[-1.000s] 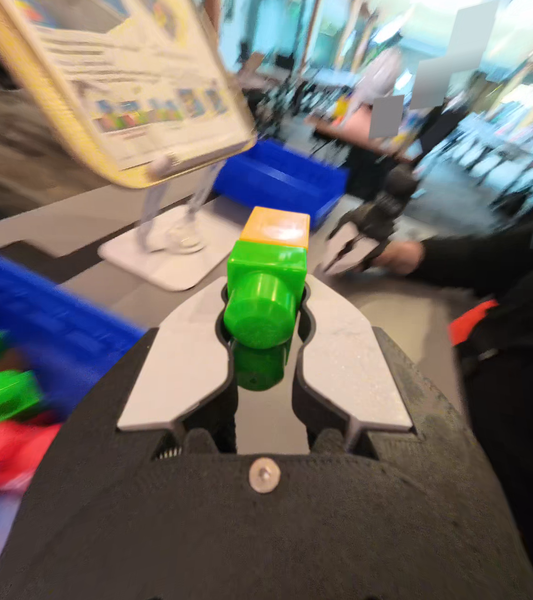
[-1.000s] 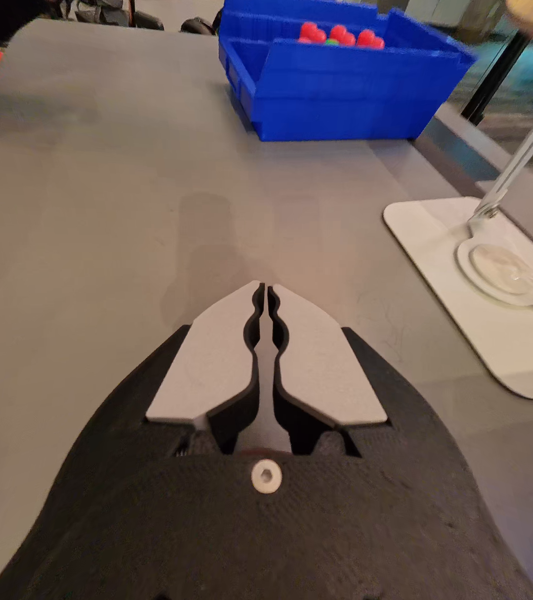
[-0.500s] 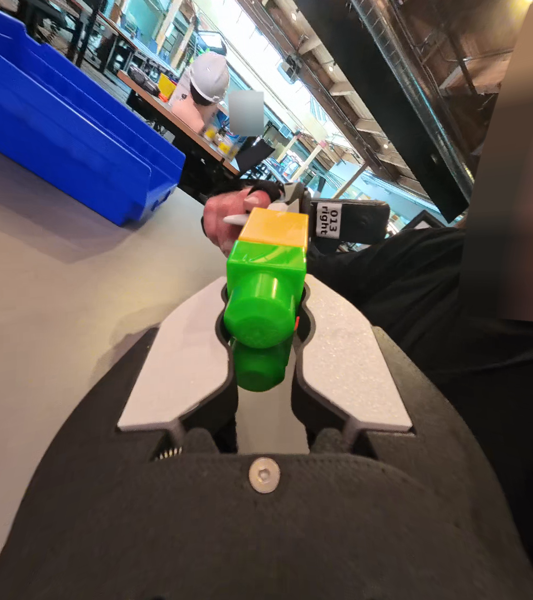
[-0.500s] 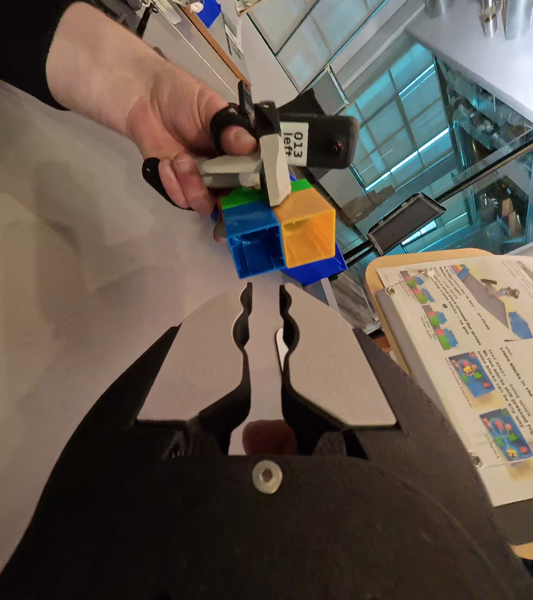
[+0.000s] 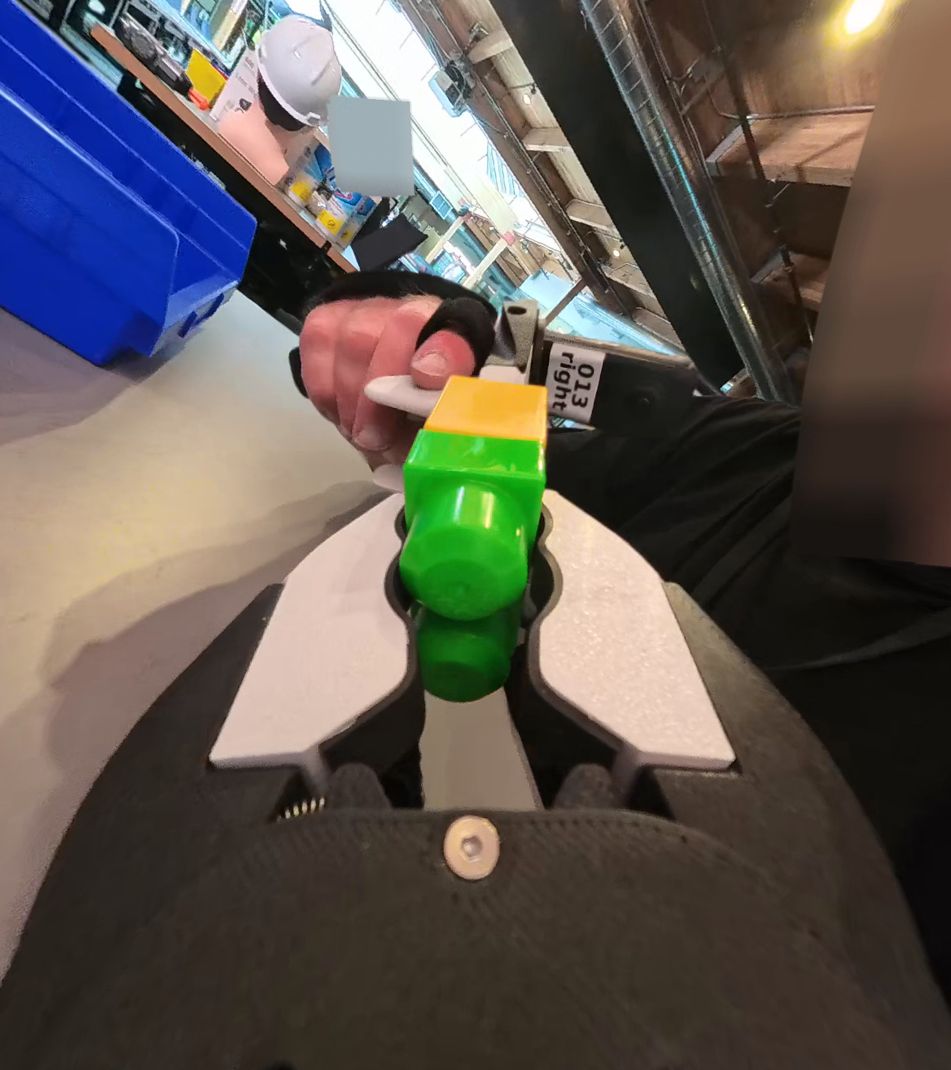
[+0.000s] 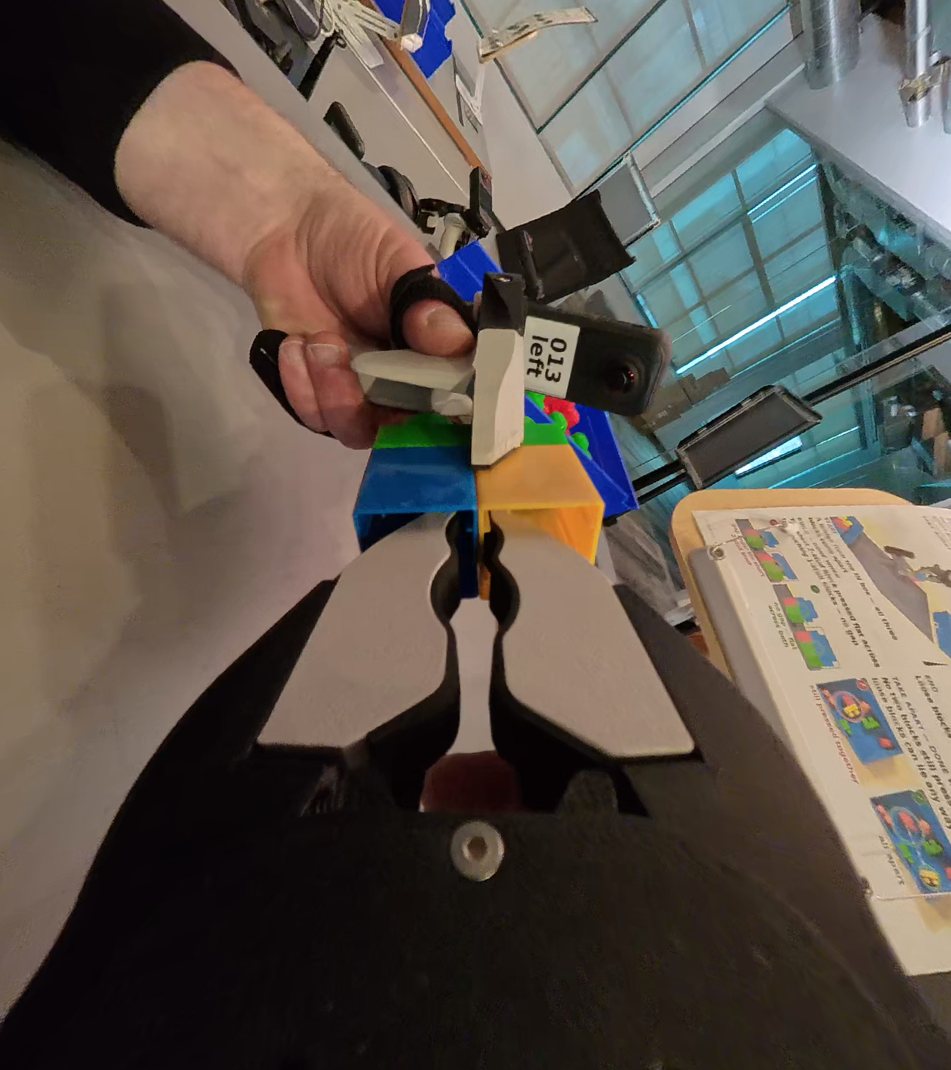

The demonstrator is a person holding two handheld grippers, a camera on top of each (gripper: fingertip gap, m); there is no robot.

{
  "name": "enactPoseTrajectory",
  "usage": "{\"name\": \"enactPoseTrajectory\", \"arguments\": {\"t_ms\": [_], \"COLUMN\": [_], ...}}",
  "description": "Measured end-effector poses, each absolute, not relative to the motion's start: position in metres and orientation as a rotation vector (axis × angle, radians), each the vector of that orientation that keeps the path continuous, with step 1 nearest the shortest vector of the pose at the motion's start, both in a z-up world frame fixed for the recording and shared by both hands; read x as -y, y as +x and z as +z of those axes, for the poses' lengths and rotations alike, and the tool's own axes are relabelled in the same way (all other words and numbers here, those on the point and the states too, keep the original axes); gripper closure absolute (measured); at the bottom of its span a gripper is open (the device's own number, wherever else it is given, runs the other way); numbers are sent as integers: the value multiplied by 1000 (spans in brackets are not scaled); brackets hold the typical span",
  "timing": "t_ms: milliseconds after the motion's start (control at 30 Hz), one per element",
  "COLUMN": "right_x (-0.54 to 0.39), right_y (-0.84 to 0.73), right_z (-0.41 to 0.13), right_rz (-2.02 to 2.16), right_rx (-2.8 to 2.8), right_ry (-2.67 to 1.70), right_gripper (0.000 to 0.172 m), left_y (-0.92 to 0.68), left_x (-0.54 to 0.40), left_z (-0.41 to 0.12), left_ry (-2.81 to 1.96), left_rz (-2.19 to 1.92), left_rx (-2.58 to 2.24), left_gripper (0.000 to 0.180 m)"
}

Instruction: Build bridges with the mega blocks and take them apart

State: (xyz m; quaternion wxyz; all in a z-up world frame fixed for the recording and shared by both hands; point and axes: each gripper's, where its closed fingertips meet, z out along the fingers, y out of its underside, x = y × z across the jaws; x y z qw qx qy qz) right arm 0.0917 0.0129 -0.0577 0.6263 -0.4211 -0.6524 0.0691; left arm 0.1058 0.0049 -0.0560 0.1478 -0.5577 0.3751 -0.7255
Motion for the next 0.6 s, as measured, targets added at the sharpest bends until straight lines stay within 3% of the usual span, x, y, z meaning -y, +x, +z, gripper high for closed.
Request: {"name": "enactPoseTrajectory", "arguments": {"t_ms": [167,267,400,600], "right_x": [-10,-13,-8,-7], "right_y": [94,100,101,101], "right_z": [-54,-44,-41,-42], "right_rz": [214,227,221,199], "right_rx": [1498,1467,1495,1511], "right_ry": [-990,-989,-961,-952], "right_gripper": [169,169,169,168], "left_y": [107,101,100,100], "left_x": [-2,-2,-2,1], "left_z": [-50,-43,-45,-45], "left_ry": [-1524,-1483,-1484,-1484], "left_rz": [-2144,-2145,-2112,-2137], "left_rx": [-1069,-1072,-1098,-1070], "left_gripper": [144,132,144,145]}}
